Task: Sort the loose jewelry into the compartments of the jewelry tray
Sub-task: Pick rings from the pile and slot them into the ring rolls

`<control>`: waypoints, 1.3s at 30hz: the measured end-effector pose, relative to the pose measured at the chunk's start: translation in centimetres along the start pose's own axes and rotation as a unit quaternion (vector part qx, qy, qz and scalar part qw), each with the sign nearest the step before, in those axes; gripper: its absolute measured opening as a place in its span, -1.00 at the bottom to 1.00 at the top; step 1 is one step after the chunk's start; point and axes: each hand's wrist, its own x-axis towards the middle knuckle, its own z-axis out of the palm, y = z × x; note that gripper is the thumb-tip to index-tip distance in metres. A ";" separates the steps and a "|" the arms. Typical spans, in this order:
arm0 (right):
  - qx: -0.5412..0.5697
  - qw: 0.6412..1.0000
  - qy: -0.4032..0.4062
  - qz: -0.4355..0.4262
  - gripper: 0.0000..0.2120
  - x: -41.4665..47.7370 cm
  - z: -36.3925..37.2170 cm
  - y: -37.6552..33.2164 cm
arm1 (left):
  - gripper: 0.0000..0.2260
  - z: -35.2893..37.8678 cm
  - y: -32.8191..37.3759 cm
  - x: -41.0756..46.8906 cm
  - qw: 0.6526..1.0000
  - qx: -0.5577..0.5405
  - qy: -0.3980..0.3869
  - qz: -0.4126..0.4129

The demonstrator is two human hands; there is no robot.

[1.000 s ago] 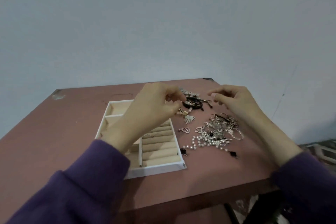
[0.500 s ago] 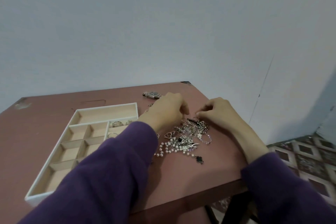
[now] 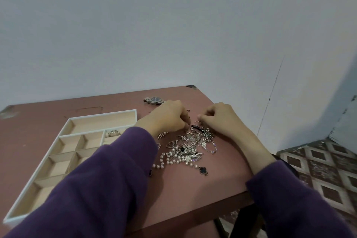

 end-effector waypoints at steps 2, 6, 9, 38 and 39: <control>0.015 1.000 -0.015 0.004 -0.84 -0.3 -0.4 0.0 | -0.85 -0.1 -0.1 0.0 1.000 -0.006 -0.009 0.005; 0.016 1.000 -0.025 0.010 -0.91 -0.4 -0.6 0.2 | -0.85 0.0 -0.1 0.1 1.000 -0.009 -0.003 0.012; 0.004 1.000 -0.017 0.021 -0.82 -0.3 -0.5 0.3 | -0.86 -0.1 -0.1 0.2 1.000 -0.012 -0.008 0.017; 0.010 0.998 -0.056 -0.003 -0.79 0.0 0.2 0.3 | -0.84 -0.5 0.3 0.6 0.997 -0.044 -0.067 0.001; 0.012 0.998 -0.060 -0.005 -0.82 0.0 0.1 0.3 | -0.83 -0.5 0.3 0.5 0.997 -0.049 -0.054 0.001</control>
